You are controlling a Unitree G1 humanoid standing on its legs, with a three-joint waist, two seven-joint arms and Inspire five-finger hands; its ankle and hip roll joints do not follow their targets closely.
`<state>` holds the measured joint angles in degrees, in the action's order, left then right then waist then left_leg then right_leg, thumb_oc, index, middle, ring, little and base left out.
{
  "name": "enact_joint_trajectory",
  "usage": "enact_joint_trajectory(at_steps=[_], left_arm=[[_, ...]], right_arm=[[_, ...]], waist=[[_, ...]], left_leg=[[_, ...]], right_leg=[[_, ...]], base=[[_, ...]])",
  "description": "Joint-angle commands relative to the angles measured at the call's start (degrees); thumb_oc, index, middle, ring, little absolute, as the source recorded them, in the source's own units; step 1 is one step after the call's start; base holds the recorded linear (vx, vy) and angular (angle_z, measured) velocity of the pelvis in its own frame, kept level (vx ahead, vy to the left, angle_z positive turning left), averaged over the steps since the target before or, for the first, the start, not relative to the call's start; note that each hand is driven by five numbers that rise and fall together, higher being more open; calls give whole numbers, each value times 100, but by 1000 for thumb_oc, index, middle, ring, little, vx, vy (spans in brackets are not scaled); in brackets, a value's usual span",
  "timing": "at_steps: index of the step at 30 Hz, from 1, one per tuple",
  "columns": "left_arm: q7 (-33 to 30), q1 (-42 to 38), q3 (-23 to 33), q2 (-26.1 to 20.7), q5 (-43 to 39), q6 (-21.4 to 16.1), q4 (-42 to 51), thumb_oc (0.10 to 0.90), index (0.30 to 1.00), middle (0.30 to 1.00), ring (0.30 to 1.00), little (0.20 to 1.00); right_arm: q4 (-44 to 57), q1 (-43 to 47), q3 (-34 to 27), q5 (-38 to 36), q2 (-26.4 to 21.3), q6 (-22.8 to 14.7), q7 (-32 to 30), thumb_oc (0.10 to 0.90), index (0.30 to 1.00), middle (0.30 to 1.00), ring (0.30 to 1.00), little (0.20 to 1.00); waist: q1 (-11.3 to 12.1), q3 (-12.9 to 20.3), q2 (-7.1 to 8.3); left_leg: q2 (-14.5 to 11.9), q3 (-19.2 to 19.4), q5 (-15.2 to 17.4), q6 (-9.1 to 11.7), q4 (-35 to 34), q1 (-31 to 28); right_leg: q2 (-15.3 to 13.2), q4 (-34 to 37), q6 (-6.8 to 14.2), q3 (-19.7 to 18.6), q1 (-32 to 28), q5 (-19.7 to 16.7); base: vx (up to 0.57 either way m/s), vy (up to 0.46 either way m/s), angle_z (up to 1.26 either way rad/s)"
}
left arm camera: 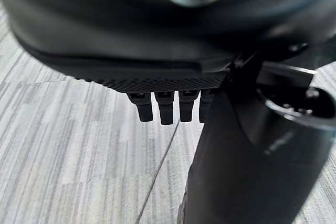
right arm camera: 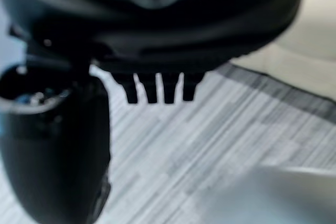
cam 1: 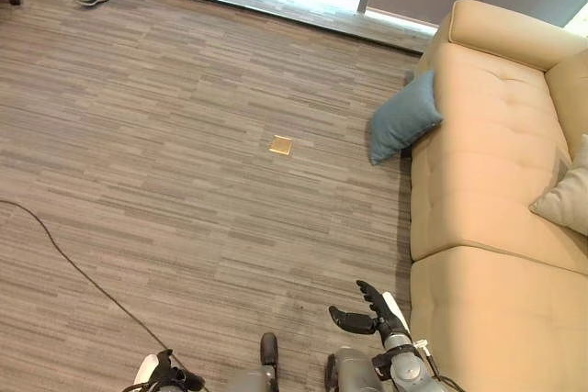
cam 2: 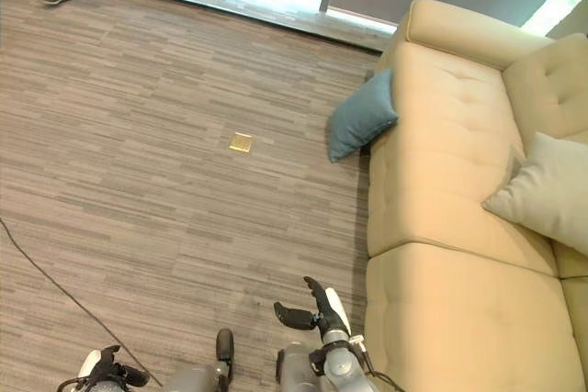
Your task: Pick up all the scattered cushions and arrange them neatly on the sofa.
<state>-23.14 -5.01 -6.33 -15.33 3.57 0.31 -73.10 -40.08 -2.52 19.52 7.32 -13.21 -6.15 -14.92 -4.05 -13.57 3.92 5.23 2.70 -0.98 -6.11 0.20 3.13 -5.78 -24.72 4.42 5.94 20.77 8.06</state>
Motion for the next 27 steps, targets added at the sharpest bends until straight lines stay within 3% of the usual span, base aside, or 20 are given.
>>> enact_joint_trajectory(at_steps=[1, 4, 5, 7, 9, 13, 15, 16, 17, 19, 20, 21, 23, 25, 26, 27], left_arm=[[-4, -2, 27, -95, 382, -8, 2, 800, 900, 900, 900, 900], [42, 2, 18, -34, 431, -14, -15, 800, 900, 900, 900, 900], [104, 83, -117, 74, 701, -1, -24, 800, 900, 900, 900, 900], [96, 188, -211, 151, 892, 29, -35, 800, 900, 900, 900, 900], [117, 263, -246, 206, 955, 54, -66, 800, 900, 900, 900, 900], [172, 507, -268, 320, 1031, 61, -95, 800, 900, 900, 900, 900], [197, 536, -247, 328, 1003, 69, -62, 800, 900, 900, 900, 900], [192, 509, -221, 296, 940, 77, 12, 800, 900, 900, 900, 900], [165, 464, -200, 274, 837, 60, 140, 800, 900, 900, 900, 900], [67, 358, -220, 221, 700, 36, 287, 800, 900, 900, 900, 900], [67, 358, -220, 220, 700, 36, 287, 800, 900, 900, 900, 900], [-16, 320, -209, 200, 549, -24, 394, 800, 900, 900, 900, 900], [-47, 342, -219, 189, 407, -62, 427, 800, 900, 900, 900, 900], [-78, 399, -228, 185, 318, -110, 392, 800, 900, 900, 900, 900], [-78, 397, -228, 184, 318, -111, 391, 800, 900, 900, 900, 900], [-108, 470, -254, 179, 295, -140, 375, 800, 900, 900, 900, 900]], right_arm=[[376, 52, -30, 327, -445, -125, -33, 800, 900, 900, 900, 900], [415, -7, -49, 413, -492, -113, -1, 800, 900, 900, 900, 900], [492, -84, -89, 560, -623, -115, -4, 800, 900, 900, 900, 900], [519, -164, -102, 649, -698, -123, -15, 800, 900, 900, 900, 900], [607, -231, -122, 696, -770, -150, -6, 800, 900, 900, 900, 900], [917, -458, -208, 740, -904, -217, 69, 800, 900, 900, 900, 900], [869, -426, -181, 768, -932, -238, 67, 800, 900, 900, 900, 900], [865, -407, -177, 776, -954, -228, 41, 800, 900, 900, 900, 900], [916, -348, -172, 761, -1012, -228, 6, 800, 900, 900, 900, 900], [877, -260, -169, 723, -1060, -185, -99, 800, 900, 900, 900, 900], [877, -260, -168, 723, -1060, -185, -99, 800, 900, 900, 900, 900], [797, -182, -144, 682, -1065, -143, -152, 800, 900, 900, 900, 900], [685, -62, -94, 628, -1024, -110, -163, 800, 900, 900, 900, 900], [669, 38, -23, 654, -1061, -136, -163, 800, 900, 900, 900, 900], [668, 40, -24, 654, -1060, -137, -163, 800, 900, 900, 900, 900], [631, 114, 14, 675, -1092, -128, -169, 800, 900, 900, 900, 900]], waist=[[-269, -93, 180], [-375, -54, 192], [-468, 24, 186], [-495, 139, 113], [-549, 238, 63], [-690, 445, -172], [-715, 455, -156], [-674, 404, -81], [-556, 272, 11], [-397, 138, 198], [-400, 144, 200], [-215, 32, 308], [-21, 44, 351], [177, 56, 305], [174, 61, 326], [336, 76, 255]], left_leg=[[-146, -71, 1089, 430, 505, -253], [-73, -121, 1218, 483, 486, -488], [-4, -212, 1454, 524, 588, -764], [-60, -221, 1595, 563, 618, -978], [-128, -253, 1543, 604, 639, -1090], [-630, -133, 1134, 1000, 1186, -1281], [-902, 78, 403, 1274, 2374, -804], [-1060, 170, 62, 1282, 3100, -421], [-1060, 146, -33, 1204, 3906, -63], [-963, 219, 226, 1047, 4728, 577], [-960, 218, 223, 1047, 4727, 584], [-955, 212, 662, 856, 4745, 1231], [-884, 67, 892, 742, 3831, 1466], [-732, -452, 816, 755, 2492, 1516], [-714, -443, 766, 755, 2419, 1489], [-494, -962, 543, 793, 1802, 1528]], right_leg=[[8, 1532, 241, 311, -115, -1011], [41, 1985, 325, 427, -47, -1151], [49, 2143, 319, 468, -100, -1244], [120, 2038, 213, 338, -256, -1225], [185, 1891, 146, 235, -262, -1198], [538, 1395, -157, 222, -379, -729], [667, 1439, -334, 162, -634, -531], [699, 1488, -444, 112, -784, -481], [765, 1485, -556, 0, -925, -431], [757, 1577, -585, -192, -1156, -351], [754, 1576, -585, -190, -1150, -351], [750, 1561, -573, -373, -1409, -211], [733, 1501, -499, -633, -1605, -53], [784, 1368, -412, -877, -1760, 78], [763, 1376, -411, -879, -1757, 67], [860, 1325, -396, -1072, -1929, 159]], base=[[591, -9, 2], [445, -36, 9], [696, -93, 32], [506, -73, 33], [392, -91, 19], [501, -194, 3], [310, -231, -6], [282, -288, -7], [289, -275, -3], [203, -183, -34], [272, -87, -56], [342, 15, -36], [416, 97, -75], [325, 130, -119], [320, 126, -106], [417, 158, -87]])
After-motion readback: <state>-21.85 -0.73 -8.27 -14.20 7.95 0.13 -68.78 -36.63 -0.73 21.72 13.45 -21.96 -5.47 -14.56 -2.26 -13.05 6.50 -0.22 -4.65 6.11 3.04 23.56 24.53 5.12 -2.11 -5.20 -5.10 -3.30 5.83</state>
